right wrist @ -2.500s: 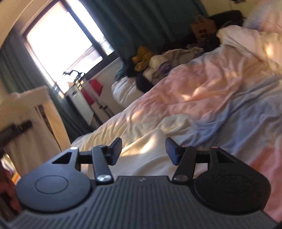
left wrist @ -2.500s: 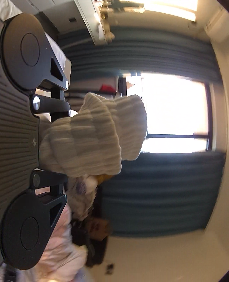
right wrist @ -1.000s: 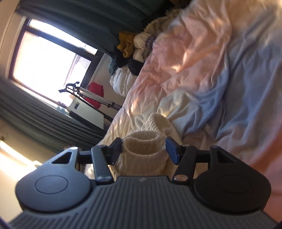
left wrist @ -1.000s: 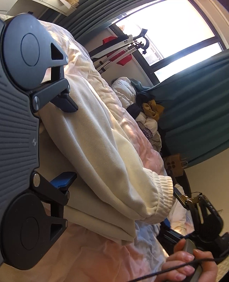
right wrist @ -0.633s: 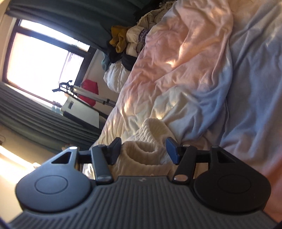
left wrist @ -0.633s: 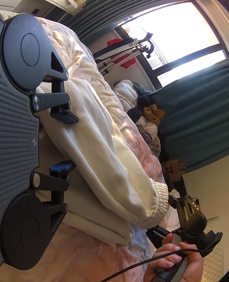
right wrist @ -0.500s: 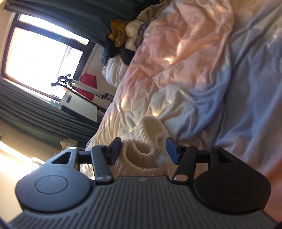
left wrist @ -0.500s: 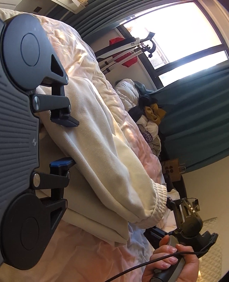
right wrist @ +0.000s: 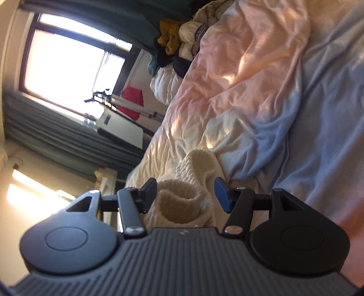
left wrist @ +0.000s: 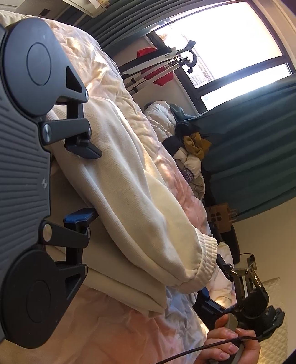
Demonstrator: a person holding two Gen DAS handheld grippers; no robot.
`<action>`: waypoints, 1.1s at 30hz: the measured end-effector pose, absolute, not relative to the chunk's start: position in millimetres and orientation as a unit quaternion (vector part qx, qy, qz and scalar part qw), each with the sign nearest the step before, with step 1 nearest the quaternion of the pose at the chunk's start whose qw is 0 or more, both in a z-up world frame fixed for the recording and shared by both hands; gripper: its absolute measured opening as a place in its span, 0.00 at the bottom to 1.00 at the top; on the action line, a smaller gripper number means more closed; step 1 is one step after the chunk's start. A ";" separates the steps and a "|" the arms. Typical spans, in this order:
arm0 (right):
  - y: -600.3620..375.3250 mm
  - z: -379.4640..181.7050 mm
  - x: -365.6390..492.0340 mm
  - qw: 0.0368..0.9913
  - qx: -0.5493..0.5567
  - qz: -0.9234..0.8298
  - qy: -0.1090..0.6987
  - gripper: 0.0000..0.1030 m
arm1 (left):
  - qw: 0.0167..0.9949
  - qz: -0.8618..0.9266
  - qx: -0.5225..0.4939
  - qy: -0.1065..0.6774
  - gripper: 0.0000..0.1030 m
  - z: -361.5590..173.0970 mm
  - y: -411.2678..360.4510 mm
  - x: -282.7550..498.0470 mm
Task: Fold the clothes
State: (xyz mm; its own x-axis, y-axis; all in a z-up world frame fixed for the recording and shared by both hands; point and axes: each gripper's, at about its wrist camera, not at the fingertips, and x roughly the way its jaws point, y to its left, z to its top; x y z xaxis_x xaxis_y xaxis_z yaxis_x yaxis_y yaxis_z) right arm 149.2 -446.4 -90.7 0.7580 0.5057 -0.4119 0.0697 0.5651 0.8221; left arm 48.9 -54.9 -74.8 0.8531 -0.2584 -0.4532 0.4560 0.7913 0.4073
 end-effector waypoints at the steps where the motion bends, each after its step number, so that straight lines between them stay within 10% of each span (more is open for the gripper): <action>1: -445.4 -89.5 148.8 0.826 0.442 0.135 0.322 0.57 | 0.927 -0.193 0.260 0.190 0.50 -75.4 -55.2 49.1; 15: -421.2 -97.1 129.2 0.870 0.281 0.069 0.398 0.58 | 0.924 -0.203 0.264 0.186 0.50 -79.3 -57.0 49.9; 33: -404.0 -105.3 181.8 0.837 0.375 0.106 0.384 0.57 | 0.918 -0.218 0.275 0.185 0.39 -85.7 -53.7 43.8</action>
State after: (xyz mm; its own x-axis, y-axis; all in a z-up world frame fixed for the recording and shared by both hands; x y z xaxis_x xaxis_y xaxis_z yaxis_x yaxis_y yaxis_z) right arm 181.8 -404.0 -105.3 0.6834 0.4647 -0.5631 0.1099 0.6970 0.7086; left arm 43.8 -53.7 -85.7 0.8368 -0.2981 -0.4593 0.5014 0.7542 0.4239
